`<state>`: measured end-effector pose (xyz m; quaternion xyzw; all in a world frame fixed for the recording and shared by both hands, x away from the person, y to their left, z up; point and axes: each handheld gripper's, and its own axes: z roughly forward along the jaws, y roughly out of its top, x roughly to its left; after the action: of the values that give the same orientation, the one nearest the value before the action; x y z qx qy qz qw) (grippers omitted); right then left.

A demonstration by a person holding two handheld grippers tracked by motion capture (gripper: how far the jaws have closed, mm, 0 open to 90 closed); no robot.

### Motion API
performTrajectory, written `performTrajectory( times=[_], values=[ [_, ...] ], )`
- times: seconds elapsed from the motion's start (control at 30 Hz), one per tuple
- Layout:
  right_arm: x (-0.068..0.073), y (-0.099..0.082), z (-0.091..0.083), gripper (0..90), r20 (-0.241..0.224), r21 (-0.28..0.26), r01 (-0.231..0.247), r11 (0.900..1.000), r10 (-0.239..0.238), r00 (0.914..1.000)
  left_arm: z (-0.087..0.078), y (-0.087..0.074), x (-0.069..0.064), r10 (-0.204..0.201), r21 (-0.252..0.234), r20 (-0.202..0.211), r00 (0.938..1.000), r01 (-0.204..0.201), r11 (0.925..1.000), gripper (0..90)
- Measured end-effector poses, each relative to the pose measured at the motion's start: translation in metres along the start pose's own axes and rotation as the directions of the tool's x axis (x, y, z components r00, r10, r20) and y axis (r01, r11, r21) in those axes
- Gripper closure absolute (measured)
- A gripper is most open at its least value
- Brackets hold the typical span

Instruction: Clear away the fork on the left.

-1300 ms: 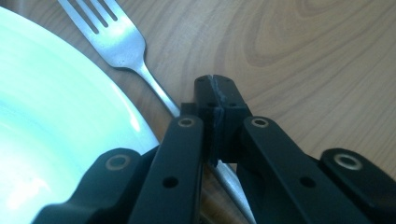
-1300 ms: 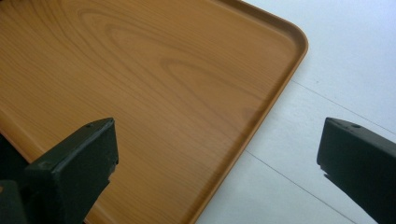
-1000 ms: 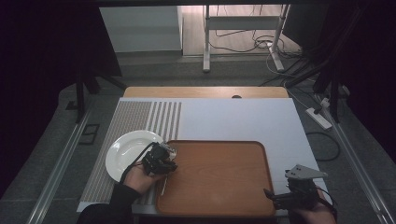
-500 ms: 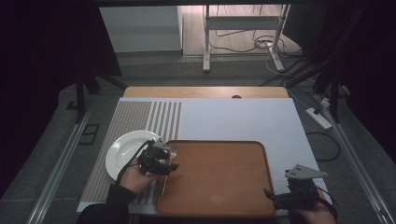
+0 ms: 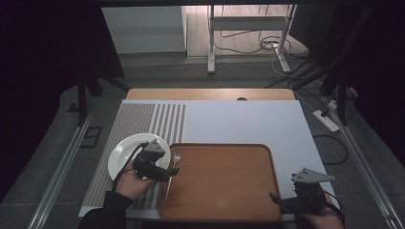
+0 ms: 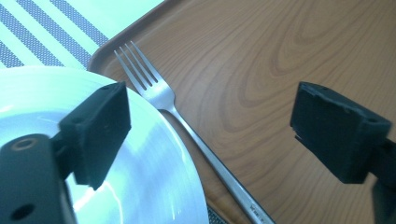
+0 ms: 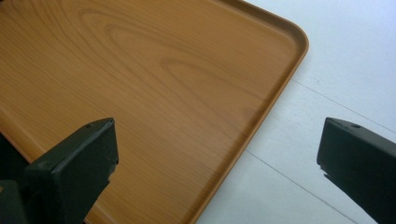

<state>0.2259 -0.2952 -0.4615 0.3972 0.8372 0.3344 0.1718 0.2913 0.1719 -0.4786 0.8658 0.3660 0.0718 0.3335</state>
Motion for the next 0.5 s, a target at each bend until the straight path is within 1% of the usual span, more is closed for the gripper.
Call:
performTrajectory(
  times=[0.33,0.5],
  values=[
    [0.000,0.000,0.000,0.0,0.001,0.000,0.001,1.0000,-0.001,1.0000,-0.008,-0.009,0.005,-0.043,-0.035,0.003,0.9991,0.043,0.9985,0.0],
    [0.000,0.000,0.000,0.0,0.001,0.000,0.002,1.0000,-0.002,1.0000,-0.013,-0.015,0.008,-0.055,-0.054,-0.009,0.9984,0.055,0.9970,0.0]
  ],
)
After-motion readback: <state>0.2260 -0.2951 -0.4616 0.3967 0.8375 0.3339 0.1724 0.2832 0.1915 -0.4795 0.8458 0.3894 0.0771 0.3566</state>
